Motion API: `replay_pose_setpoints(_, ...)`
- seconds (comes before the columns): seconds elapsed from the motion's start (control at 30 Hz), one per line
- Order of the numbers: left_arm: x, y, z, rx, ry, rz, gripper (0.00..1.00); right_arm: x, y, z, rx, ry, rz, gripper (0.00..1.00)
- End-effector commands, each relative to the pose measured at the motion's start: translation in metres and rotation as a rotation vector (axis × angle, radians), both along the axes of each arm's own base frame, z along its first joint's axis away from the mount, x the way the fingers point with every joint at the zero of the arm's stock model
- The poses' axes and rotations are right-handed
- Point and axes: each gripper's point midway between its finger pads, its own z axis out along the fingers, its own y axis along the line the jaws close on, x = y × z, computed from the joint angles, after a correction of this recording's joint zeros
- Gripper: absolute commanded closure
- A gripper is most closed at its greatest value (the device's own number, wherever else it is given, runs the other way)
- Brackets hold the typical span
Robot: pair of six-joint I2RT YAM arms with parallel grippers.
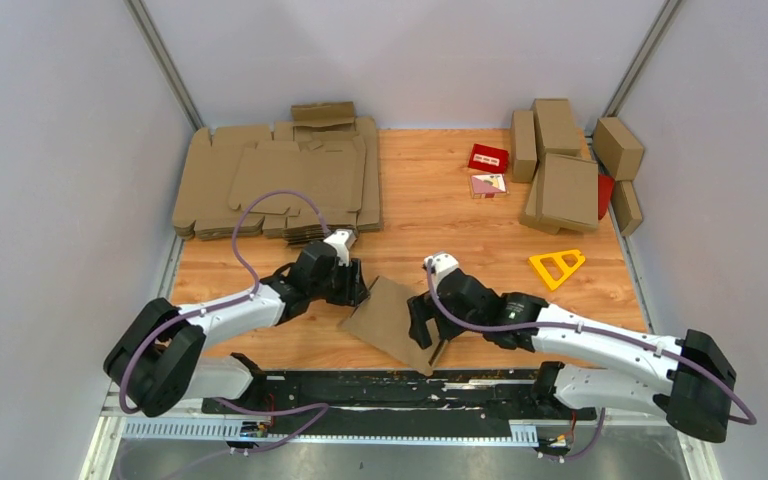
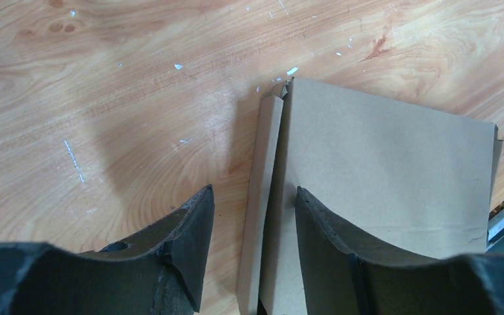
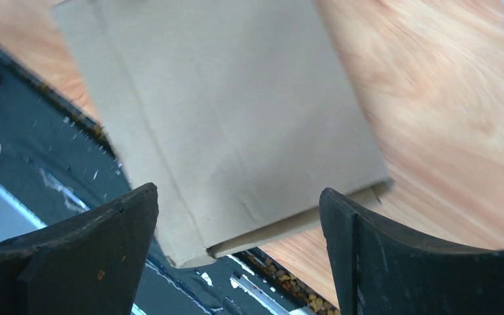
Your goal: Fold the paper box
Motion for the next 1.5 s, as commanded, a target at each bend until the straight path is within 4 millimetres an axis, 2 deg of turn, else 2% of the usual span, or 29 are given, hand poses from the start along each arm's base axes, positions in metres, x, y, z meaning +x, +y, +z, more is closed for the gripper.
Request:
replay_pose_setpoints(0.0, -0.001, 0.001, 0.007, -0.024, -0.021, 0.007, 0.44, 0.004, -0.037, -0.015, -0.013, 0.106, -0.340, 0.11)
replay_pose_setpoints(0.1, -0.005, 0.001, 0.009, -0.039, -0.028, -0.001, 0.44, -0.004, -0.035, -0.026, 0.088, 0.175, -0.422, 0.22)
replay_pose_setpoints(0.33, -0.015, 0.001, 0.010, -0.082, -0.031, -0.024, 0.44, -0.009, -0.035, -0.042, 0.266, 0.247, -0.538, 0.32)
replay_pose_setpoints(0.57, -0.026, -0.006, 0.006, -0.129, -0.002, -0.067, 0.46, -0.002, -0.032, -0.045, 0.243, 0.224, -0.550, 0.51)
replay_pose_setpoints(0.87, -0.029, -0.023, 0.015, -0.213, 0.004, -0.116, 0.58, 0.011, -0.027, -0.040, 0.191, 0.159, -0.483, 0.72)
replay_pose_setpoints(0.93, -0.028, -0.029, 0.016, -0.240, 0.011, -0.135, 0.66, 0.013, -0.025, -0.040, 0.182, 0.155, -0.463, 0.76)
replay_pose_setpoints(1.07, -0.026, -0.034, 0.014, -0.249, 0.019, -0.143, 0.78, 0.019, -0.022, -0.040, 0.154, 0.139, -0.428, 0.78)
replay_pose_setpoints(1.2, -0.019, -0.031, 0.014, -0.215, -0.001, -0.128, 0.79, 0.027, -0.021, -0.040, 0.122, 0.119, -0.399, 0.78)
replay_pose_setpoints(1.3, -0.012, -0.029, 0.016, -0.176, -0.021, -0.125, 0.79, 0.028, -0.013, -0.040, 0.135, 0.132, -0.332, 0.77)
replay_pose_setpoints(1.4, -0.005, -0.027, 0.013, -0.120, -0.042, -0.120, 0.79, 0.023, -0.003, -0.041, 0.149, 0.171, -0.226, 0.65)
replay_pose_setpoints(1.47, 0.000, -0.024, 0.009, -0.080, -0.051, -0.113, 0.79, 0.023, -0.006, -0.044, 0.107, 0.168, -0.193, 0.56)
